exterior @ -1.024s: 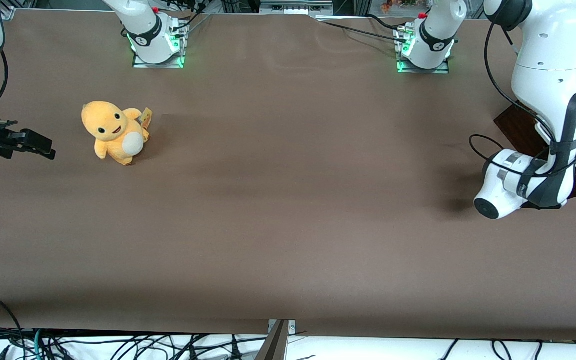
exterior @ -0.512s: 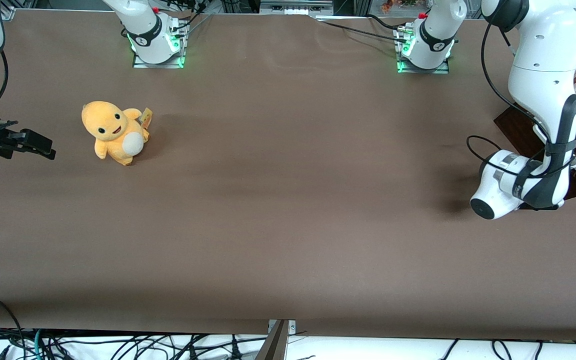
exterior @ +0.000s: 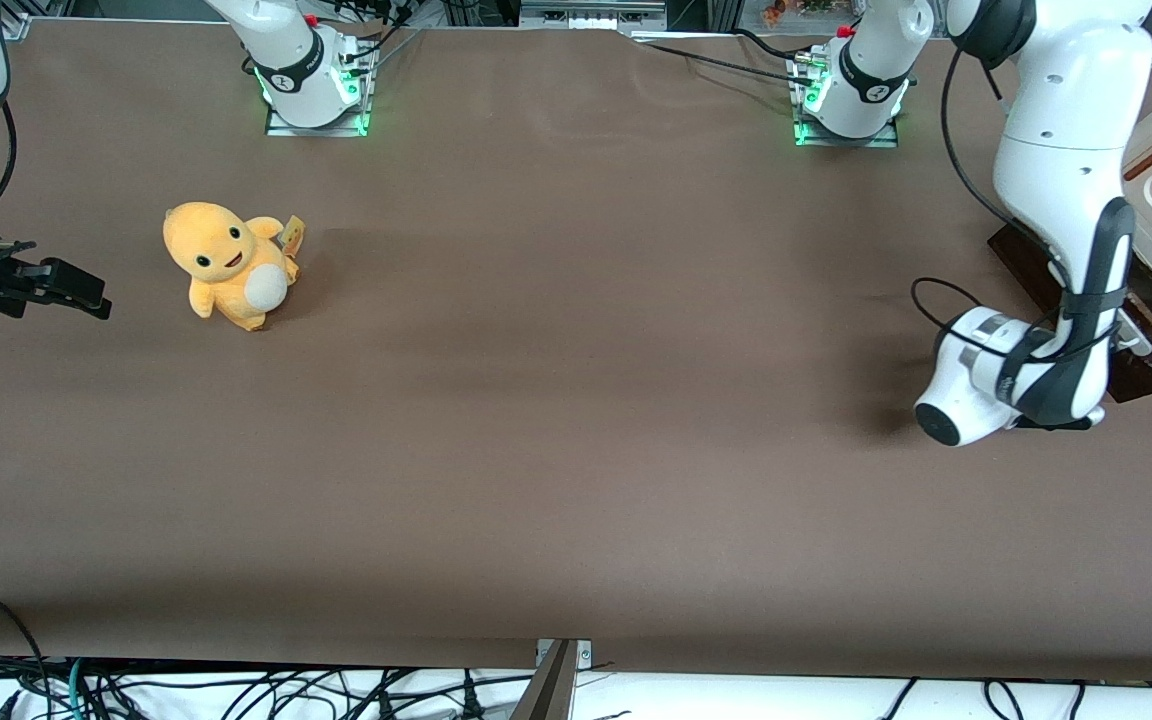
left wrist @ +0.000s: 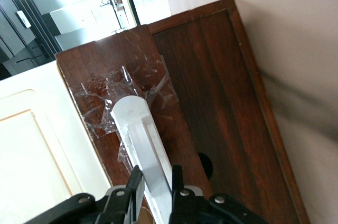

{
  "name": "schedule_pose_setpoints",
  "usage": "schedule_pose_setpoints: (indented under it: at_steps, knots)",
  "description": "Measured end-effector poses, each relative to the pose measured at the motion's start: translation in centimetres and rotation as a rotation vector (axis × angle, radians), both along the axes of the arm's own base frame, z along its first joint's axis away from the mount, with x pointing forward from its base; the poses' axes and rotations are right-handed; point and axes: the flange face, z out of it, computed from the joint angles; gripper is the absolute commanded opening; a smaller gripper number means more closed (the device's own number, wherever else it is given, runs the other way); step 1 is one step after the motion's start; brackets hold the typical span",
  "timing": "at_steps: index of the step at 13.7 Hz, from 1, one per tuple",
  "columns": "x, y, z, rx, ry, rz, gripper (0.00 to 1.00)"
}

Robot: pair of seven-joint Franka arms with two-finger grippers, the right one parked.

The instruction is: Open lower drawer with left arm only

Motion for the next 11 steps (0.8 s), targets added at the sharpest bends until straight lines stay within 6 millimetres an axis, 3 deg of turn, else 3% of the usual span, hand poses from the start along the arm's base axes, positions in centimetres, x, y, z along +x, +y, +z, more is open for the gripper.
schedule_pose_setpoints:
  at_steps: [9,10,11]
  knots:
    - [1.5,-2.0,0.6,-0.031,-0.038,0.02,0.24]
    - [1.5,-2.0,0.6,-0.03,-0.038,0.021,0.34]
    - [1.5,-2.0,0.6,-0.031,-0.039,0.023,0.86]
